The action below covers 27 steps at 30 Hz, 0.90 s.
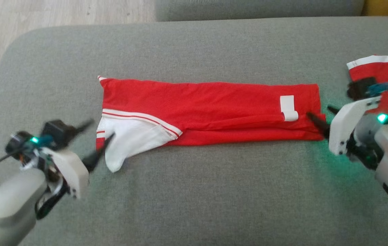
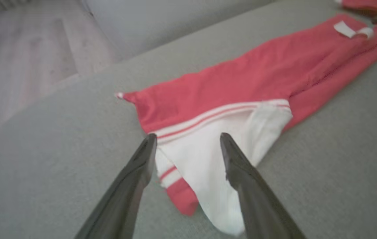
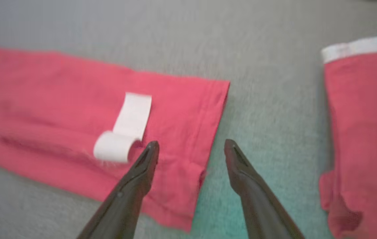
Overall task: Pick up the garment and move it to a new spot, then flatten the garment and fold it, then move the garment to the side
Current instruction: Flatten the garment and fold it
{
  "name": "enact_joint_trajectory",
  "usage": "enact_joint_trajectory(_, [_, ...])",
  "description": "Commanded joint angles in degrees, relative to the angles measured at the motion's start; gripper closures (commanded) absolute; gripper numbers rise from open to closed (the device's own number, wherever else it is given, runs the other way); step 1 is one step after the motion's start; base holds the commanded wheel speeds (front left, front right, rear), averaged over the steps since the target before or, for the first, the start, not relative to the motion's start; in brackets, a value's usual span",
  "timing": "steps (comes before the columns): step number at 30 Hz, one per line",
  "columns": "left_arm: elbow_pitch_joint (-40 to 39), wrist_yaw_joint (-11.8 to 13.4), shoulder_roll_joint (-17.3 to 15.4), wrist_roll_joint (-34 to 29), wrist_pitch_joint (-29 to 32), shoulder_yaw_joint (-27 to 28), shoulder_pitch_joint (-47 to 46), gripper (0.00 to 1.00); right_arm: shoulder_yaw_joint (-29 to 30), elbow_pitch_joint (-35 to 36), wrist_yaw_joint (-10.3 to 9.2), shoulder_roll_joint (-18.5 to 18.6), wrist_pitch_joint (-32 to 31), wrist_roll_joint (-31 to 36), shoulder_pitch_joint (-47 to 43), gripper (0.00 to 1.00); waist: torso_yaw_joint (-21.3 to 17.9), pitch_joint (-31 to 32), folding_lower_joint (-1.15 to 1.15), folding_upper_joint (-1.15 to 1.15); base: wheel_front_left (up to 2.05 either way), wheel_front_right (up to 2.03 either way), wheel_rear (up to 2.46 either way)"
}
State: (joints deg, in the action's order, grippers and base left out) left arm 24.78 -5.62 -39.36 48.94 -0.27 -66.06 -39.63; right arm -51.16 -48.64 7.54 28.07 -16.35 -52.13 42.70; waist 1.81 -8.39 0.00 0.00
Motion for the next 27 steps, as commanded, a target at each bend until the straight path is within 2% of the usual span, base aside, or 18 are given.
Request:
enact_joint_trajectory(1, [-1.0, 2.5, -2.2, 0.6, -3.6, 5.3, -2.5, 0.00, 2.6, 1.2, -0.05, 1.0, 4.2, -1.3, 1.1, 0.00, 0.0, 0.6, 0.00, 0.00, 0.00, 0.00, 0.00])
enact_joint_trajectory(5, [-1.4, 7.7, 0.1, 2.3, -11.4, 10.2, -1.7, 0.00, 7.9, 3.3, -0.05, -1.9, 13.7, -4.4, 1.2, 0.00, -0.2, 1.8, 0.00, 0.00, 0.00, 0.00, 0.00])
enact_joint_trajectory(8, [-3.1, 12.0, 2.7, 4.0, -14.3, 15.8, 0.2, 0.00, 9.8, 4.8, -0.05, -3.6, 21.7, -2.9, 0.1, 0.00, -0.4, 2.9, 0.00, 0.00, 0.00, 0.00, 0.00])
enact_joint_trajectory(11, [-8.2, 16.1, 6.2, 2.5, -14.7, 25.7, 3.6, 0.00, 12.4, 5.3, -0.05, -6.0, 28.8, -0.8, -1.7, 0.00, -0.8, 3.8, 0.00, 0.00, 0.00, 0.00, 0.00])
enact_joint_trajectory(14, [-14.2, 18.3, 11.0, -2.8, -14.7, 36.1, 10.6, 0.00, 17.2, 6.3, -0.05, -8.9, 31.1, 2.9, -4.0, 0.00, -1.1, 4.4, 0.00, 0.00, 0.00, 0.00, 0.00])
enact_joint_trajectory(17, [-18.5, 18.6, 16.5, -8.5, -14.7, 44.0, 18.4, 0.00, 26.9, 11.9, -0.05, -12.3, 31.3, 10.2, -8.4, 0.00, -1.5, 4.6, 0.00, 0.00, 0.00, 0.00, 0.00])
enact_joint_trajectory(18, [-18.5, 18.6, 16.5, -8.5, -14.7, 44.0, 18.4, 0.00, 26.9, 11.9, -0.05, -12.3, 31.3, 10.2, -8.4, 0.00, -1.5, 4.6, 0.00, 0.00, 0.00, 0.00, 0.00])
enact_joint_trajectory(20, [-20.4, 18.1, 20.4, -12.4, -14.7, 48.0, 23.4, 0.00, 33.2, 16.4, -0.05, -15.6, 31.3, 16.1, -13.3, 0.00, -1.7, 4.5, 0.00, 0.00, 0.00, 0.00, 0.00])
enact_joint_trajectory(23, [-21.2, 16.2, 24.7, -18.7, -14.7, 51.5, 29.7, 0.00, 40.0, 21.3, -0.05, -20.8, 31.3, 23.9, -20.6, 0.00, -1.8, 4.3, 0.00, 0.00, 0.00, 0.00, 0.00])
enact_joint_trajectory(26, [-22.1, 14.2, 28.6, -23.6, -14.7, 55.2, 33.9, 0.00, 43.3, 24.6, -0.05, -23.5, 31.3, 30.2, -25.9, 0.00, -1.7, 4.0, 0.00, 0.00, 0.00, 0.00, 0.00])
enact_joint_trajectory(27, [-22.3, 12.3, 30.8, -26.2, -14.7, 57.1, 35.7, 0.00, 44.8, 25.8, -0.05, -24.4, 31.3, 32.8, -28.1, 0.00, -1.5, 3.6, 0.00, 0.00, 0.00, 0.00, 0.00])
